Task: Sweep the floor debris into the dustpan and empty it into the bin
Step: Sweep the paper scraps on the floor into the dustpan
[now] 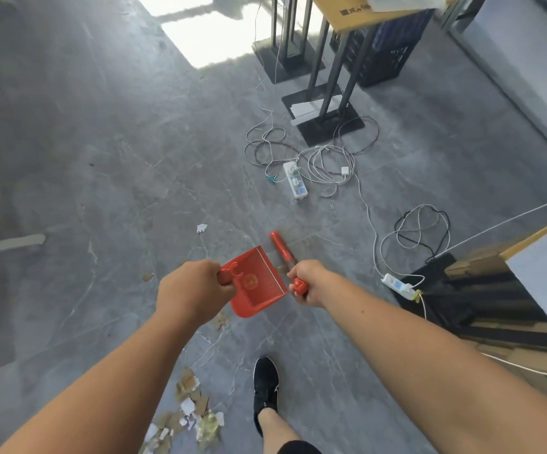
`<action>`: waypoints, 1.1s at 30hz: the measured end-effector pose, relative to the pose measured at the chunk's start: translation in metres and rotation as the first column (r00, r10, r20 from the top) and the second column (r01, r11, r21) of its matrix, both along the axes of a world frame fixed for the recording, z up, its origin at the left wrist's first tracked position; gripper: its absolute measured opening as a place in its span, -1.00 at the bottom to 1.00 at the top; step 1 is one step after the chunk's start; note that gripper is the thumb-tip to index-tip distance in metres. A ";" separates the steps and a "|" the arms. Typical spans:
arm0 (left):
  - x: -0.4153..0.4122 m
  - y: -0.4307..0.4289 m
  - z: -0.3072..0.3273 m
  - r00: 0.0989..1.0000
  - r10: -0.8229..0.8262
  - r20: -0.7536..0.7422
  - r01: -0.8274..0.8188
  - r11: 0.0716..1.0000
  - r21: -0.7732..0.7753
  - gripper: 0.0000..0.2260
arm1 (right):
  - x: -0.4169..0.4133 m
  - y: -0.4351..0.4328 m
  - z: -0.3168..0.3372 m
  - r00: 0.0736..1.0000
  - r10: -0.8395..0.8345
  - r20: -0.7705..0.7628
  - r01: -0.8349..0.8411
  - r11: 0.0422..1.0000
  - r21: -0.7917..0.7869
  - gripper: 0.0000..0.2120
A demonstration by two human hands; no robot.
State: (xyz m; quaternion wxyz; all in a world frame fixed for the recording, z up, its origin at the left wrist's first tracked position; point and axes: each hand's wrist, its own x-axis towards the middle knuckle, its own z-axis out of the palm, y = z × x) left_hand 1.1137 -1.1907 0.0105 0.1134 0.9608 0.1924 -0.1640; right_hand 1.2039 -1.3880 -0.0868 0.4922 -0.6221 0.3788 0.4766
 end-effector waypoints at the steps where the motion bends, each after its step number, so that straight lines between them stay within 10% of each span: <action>1: -0.005 0.004 0.000 1.000 0.018 0.001 -0.018 1.000 -0.009 -0.59 | -0.006 0.008 -0.001 1.000 0.015 -0.002 -0.015 1.000 -0.002 -0.84; 18: -0.174 0.105 0.006 0.938 0.346 -0.010 -0.346 0.934 -0.086 -0.59 | -0.122 0.141 0.005 0.953 0.296 0.065 -0.295 0.955 -0.029 -0.74; 33: -0.415 0.168 0.017 0.706 0.706 -0.049 -0.708 0.706 -0.027 -0.61 | -0.319 0.240 -0.004 0.782 0.623 0.011 -0.622 0.782 -0.037 -0.71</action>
